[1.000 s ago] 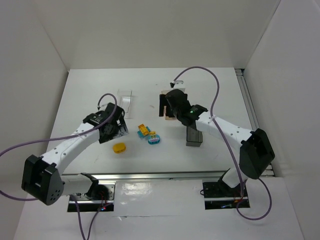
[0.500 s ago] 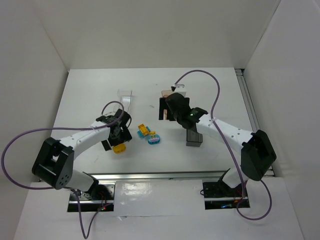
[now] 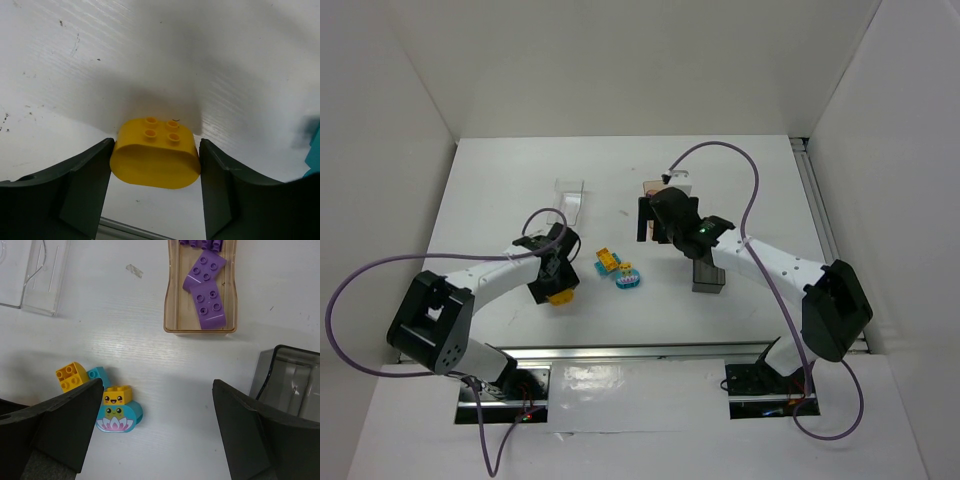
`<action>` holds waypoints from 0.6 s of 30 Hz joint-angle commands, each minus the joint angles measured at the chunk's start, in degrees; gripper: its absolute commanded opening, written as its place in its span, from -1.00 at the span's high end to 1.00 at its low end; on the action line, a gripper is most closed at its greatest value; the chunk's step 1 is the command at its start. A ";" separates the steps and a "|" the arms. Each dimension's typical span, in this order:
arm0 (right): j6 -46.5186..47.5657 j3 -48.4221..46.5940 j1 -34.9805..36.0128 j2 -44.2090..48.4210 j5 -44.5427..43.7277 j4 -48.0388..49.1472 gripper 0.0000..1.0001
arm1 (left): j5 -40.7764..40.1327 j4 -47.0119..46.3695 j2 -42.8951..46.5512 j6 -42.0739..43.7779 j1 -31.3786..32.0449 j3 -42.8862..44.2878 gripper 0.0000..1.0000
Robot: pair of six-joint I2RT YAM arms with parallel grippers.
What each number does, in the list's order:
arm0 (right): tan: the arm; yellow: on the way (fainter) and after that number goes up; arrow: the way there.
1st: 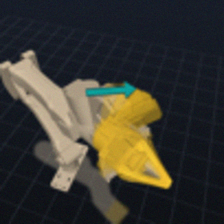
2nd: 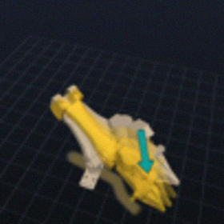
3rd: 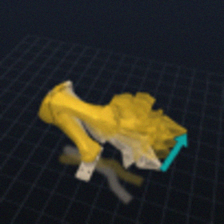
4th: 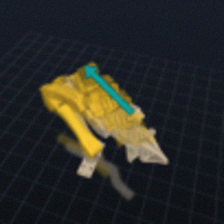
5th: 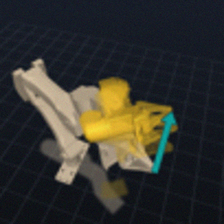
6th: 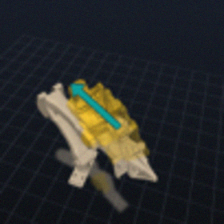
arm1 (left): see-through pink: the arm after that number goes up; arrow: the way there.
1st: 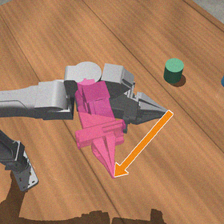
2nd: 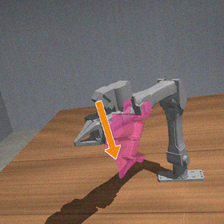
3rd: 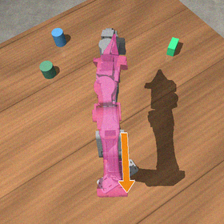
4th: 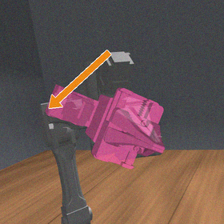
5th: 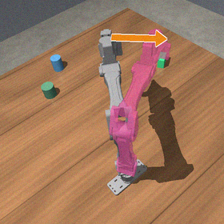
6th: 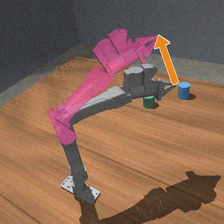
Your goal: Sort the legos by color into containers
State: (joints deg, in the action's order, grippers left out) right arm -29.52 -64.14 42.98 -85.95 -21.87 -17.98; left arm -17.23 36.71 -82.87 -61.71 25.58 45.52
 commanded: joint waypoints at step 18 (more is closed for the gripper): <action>0.25 -1.34 -1.15 6.32 -3.09 -3.64 -0.94 | -1.22 1.61 -2.96 13.10 -10.55 25.48 -0.24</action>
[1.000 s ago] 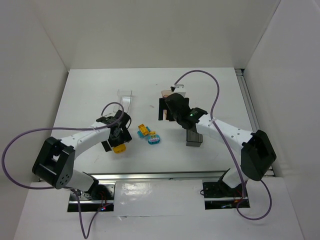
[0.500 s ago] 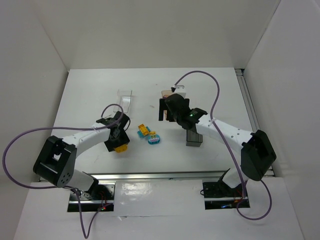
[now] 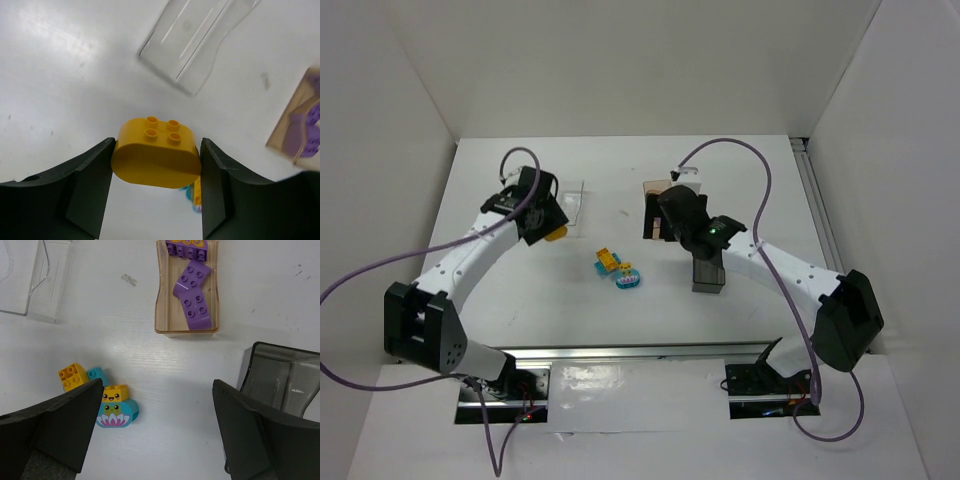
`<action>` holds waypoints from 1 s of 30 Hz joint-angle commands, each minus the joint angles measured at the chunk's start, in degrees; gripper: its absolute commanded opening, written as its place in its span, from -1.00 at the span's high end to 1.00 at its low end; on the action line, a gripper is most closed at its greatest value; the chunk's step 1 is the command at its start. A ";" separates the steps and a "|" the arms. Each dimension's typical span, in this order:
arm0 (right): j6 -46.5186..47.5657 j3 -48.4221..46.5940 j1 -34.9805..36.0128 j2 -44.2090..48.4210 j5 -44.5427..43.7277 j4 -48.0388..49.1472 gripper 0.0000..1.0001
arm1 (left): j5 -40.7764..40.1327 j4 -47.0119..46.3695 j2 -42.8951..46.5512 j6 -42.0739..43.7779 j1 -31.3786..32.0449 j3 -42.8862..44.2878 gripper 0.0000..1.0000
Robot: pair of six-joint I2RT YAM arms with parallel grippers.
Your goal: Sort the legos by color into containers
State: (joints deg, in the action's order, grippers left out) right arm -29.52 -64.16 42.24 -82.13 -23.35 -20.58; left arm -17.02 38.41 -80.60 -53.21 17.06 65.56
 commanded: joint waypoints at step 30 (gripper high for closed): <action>11.94 -16.60 13.40 -22.63 8.32 -5.00 -0.67 | 7.51 1.41 8.25 11.81 -4.23 10.91 -0.91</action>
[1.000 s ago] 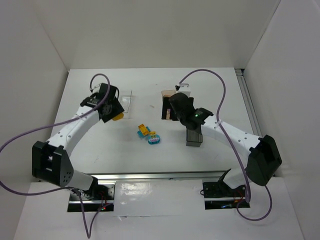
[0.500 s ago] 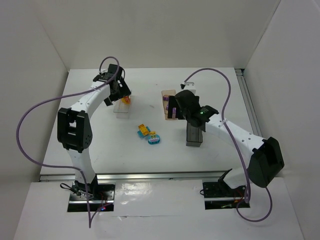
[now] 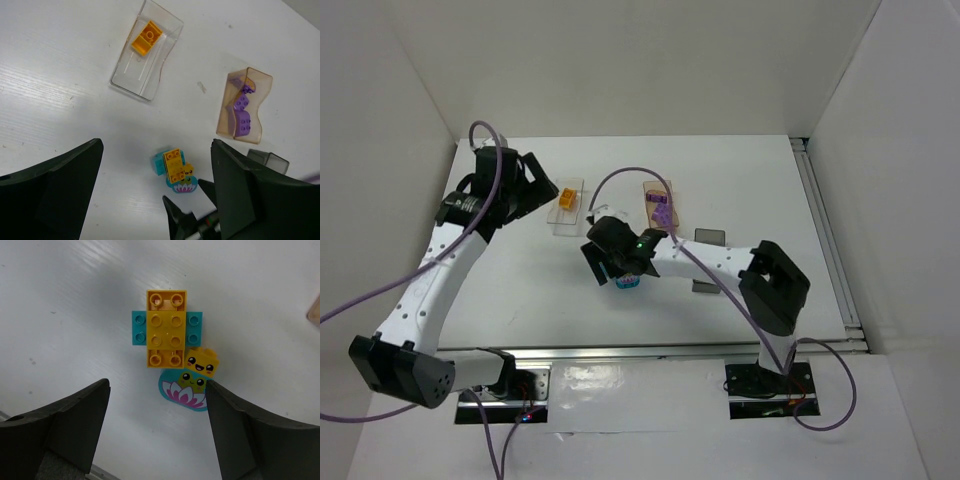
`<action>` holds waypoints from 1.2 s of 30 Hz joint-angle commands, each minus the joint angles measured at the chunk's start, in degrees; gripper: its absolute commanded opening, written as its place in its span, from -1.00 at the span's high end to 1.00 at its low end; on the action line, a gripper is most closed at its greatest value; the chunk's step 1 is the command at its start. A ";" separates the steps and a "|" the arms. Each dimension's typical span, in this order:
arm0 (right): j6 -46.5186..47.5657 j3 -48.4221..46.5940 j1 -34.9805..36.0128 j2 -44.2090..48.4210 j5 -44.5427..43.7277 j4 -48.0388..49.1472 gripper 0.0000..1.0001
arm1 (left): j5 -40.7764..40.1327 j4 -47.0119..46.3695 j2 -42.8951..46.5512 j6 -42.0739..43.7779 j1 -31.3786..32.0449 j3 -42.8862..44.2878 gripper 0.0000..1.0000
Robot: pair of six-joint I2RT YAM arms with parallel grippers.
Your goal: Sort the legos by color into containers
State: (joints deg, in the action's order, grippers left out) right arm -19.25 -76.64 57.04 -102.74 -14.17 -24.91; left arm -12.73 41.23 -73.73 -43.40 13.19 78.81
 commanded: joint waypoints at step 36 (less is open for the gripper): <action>3.25 -0.27 -19.67 9.74 34.97 -3.48 0.55 | 24.86 -15.30 7.81 26.51 17.73 -14.20 -0.87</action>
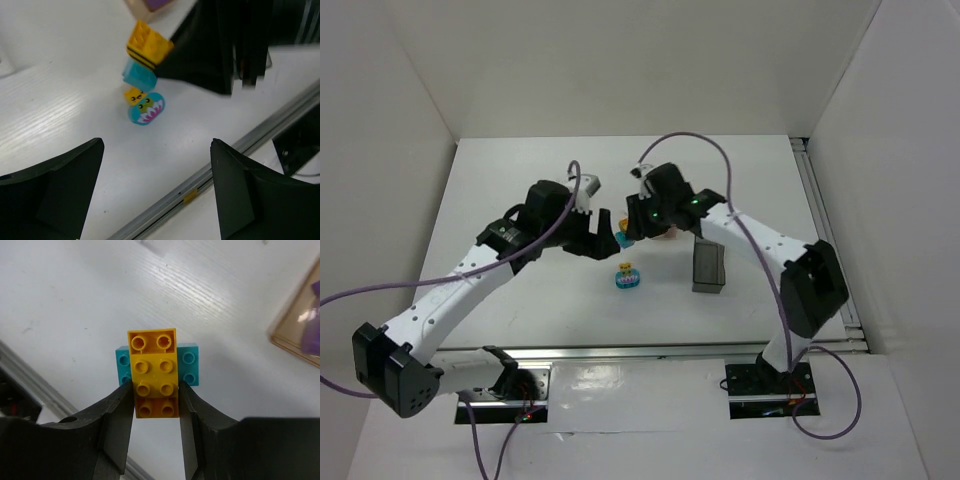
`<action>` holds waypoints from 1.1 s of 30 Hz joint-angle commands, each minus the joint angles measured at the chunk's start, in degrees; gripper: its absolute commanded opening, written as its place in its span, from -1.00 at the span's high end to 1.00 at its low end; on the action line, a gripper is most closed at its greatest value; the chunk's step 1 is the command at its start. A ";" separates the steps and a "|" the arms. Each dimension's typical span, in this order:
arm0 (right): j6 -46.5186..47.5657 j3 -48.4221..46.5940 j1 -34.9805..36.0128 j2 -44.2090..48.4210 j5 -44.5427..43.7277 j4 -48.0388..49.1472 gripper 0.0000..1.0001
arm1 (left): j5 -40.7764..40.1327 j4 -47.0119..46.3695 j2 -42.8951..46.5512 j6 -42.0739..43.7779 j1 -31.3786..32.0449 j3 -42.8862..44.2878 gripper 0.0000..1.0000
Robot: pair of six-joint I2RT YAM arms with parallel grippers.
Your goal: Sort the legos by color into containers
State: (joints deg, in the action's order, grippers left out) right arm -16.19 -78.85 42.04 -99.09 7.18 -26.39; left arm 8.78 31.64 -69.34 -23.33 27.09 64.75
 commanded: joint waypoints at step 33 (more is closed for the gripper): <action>-9.65 16.45 -14.18 18.14 42.21 10.04 0.52 | -4.82 -10.10 -5.89 20.08 17.91 1.52 -0.03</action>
State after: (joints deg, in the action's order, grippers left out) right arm -24.21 -62.65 28.10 -83.26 45.41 -20.86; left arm 2.50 23.92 -75.85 -4.67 44.93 66.32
